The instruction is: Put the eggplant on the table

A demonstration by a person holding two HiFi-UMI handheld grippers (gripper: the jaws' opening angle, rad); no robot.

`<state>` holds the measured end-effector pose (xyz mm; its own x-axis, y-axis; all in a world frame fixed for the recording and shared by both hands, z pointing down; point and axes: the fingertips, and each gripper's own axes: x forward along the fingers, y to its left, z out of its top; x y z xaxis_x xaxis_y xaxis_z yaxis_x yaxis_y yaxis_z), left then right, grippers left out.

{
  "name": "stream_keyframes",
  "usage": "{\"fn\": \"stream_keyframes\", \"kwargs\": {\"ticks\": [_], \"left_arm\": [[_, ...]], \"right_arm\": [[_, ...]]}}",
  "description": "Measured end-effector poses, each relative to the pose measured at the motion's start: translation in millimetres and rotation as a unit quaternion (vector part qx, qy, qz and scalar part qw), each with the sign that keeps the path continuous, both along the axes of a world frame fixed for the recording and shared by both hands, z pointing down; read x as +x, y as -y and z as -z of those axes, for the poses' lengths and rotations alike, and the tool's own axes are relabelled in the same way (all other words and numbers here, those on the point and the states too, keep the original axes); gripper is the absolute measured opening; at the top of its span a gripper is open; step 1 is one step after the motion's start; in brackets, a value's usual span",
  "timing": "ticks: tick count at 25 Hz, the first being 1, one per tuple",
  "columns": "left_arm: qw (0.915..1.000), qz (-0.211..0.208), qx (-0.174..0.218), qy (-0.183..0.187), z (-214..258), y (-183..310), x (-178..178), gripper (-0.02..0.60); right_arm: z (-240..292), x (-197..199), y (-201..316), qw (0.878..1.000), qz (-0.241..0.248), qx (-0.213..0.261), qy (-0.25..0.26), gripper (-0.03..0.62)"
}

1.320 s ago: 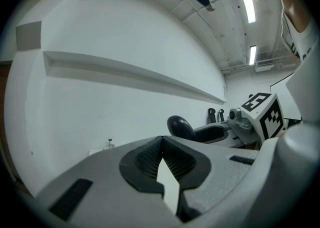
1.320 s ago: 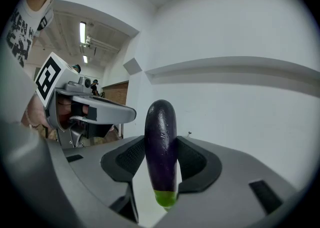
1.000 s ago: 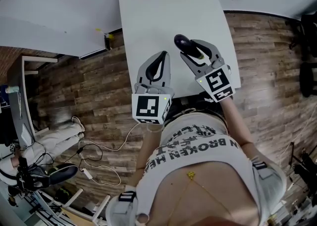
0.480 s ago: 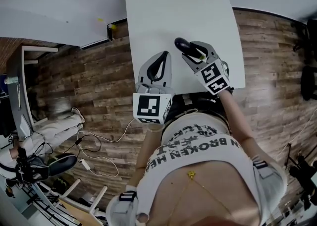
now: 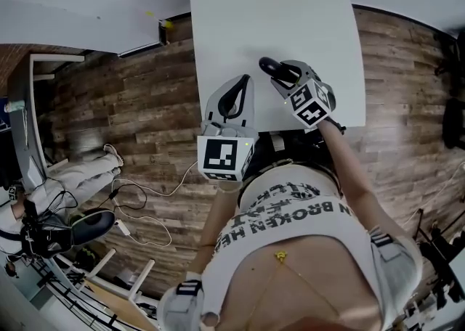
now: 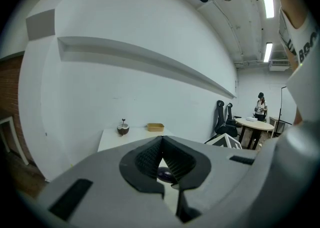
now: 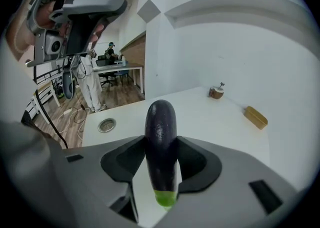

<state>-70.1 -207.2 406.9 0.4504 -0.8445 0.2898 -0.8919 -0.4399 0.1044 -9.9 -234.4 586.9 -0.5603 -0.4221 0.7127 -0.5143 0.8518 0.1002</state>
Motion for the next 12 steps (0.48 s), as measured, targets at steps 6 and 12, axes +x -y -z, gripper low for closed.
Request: {"fn": "stream_keyframes", "kwargs": {"ticks": [6, 12], "left_arm": [[1.0000, 0.006, -0.008, -0.001, -5, -2, -3, 0.005], [0.9999, 0.008, -0.012, -0.001, -9, 5, -8, 0.005]], "right_arm": [[-28, -2, -2, 0.999, 0.011, -0.027, -0.018, 0.198], [-52, -2, 3, 0.998, 0.014, -0.053, -0.032, 0.198]]}}
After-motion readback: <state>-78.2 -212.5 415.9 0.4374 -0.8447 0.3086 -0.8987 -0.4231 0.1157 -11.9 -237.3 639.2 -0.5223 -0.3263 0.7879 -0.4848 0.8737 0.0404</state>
